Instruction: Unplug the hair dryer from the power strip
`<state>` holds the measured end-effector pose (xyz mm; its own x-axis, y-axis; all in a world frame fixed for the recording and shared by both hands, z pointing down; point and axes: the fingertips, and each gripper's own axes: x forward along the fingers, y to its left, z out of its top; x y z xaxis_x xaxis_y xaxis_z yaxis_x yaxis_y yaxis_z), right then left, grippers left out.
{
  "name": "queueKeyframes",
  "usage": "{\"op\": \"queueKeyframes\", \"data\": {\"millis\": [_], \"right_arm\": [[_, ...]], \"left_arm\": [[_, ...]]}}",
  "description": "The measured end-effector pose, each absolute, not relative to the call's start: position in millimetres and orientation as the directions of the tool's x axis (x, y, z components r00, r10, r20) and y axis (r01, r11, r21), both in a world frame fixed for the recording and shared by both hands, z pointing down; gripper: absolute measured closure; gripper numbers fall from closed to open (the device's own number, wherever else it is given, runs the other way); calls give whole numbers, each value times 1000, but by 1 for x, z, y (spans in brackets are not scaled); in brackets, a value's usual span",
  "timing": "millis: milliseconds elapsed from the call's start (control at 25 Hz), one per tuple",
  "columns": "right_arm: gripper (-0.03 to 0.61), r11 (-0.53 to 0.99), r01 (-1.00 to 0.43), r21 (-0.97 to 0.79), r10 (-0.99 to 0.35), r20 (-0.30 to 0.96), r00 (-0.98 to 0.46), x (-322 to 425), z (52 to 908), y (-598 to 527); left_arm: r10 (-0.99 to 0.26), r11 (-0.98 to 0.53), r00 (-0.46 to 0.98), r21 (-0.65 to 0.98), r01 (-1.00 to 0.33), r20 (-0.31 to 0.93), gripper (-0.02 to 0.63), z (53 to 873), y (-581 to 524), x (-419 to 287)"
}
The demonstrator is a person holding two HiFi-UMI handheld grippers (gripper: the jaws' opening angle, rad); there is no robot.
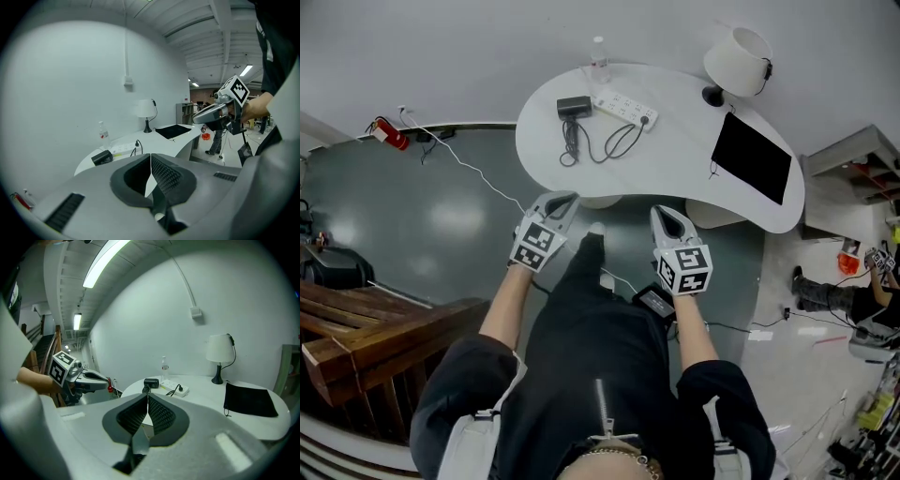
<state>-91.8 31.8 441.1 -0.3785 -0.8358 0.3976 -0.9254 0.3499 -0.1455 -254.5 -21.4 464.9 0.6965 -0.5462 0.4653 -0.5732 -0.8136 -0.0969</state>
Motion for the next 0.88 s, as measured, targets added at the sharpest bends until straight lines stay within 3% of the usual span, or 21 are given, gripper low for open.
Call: {"op": "queueKeyframes", "data": {"millis": [880], "right_arm": [[574,274,-947,-167,-836,445,-320,-43,454,-142]], "left_arm": [[-449,-871,730,-67,-487,515,600,488,-210,-198]]}}
